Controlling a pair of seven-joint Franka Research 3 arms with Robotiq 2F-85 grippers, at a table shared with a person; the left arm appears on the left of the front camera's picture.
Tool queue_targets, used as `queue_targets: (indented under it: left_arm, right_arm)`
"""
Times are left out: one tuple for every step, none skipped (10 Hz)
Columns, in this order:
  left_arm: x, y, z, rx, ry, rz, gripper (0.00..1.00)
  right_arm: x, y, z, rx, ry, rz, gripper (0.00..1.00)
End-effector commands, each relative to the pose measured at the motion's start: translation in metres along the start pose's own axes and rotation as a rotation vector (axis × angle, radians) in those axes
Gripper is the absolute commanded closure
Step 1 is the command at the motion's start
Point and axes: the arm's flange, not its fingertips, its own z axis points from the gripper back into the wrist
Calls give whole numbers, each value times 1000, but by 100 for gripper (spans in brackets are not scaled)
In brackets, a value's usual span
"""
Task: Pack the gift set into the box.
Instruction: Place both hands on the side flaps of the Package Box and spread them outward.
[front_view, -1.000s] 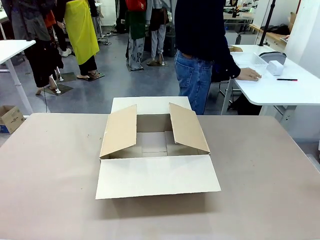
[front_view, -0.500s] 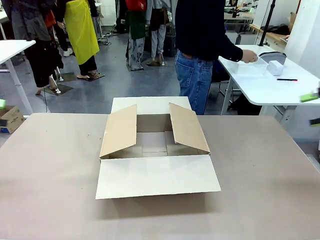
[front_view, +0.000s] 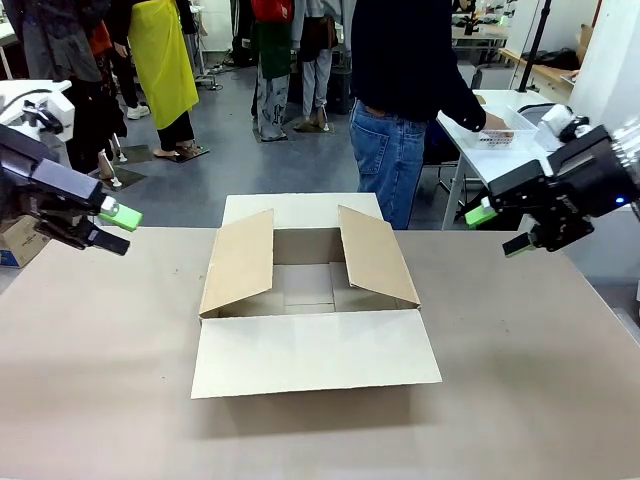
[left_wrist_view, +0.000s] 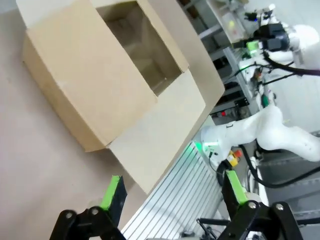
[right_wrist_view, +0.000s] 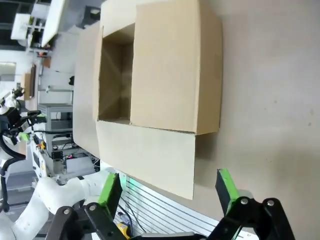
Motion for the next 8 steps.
queue_targets:
  left_arm:
    - [-10,10,28,-4,-46,12,0]
    - [-10,10,28,-4,-46,12,0]
    - [-2,4,9,1,-18,8,0]
    - [30,-24,-12,307,-98,71,0]
    - [64,-54,-45,538,-10,30,0]
    - [93,-78,-80,671,73,-21,0]
    - [119,-92,-114,763,161,-19,0]
    - [135,-95,-137,799,208,16,0]
  right_arm:
    - [2,-26,25,20,-26,-63,0]
    - [2,-26,25,20,-26,-63,0]
    - [2,-26,25,20,-26,-63,0]
    - [2,-26,25,20,-26,-63,0]
    - [2,-26,25,20,-26,-63,0]
    - [2,-26,25,20,-26,-63,0]
    - [2,-26,25,20,-26,-63,0]
    - [2,-26,25,20,-26,-63,0]
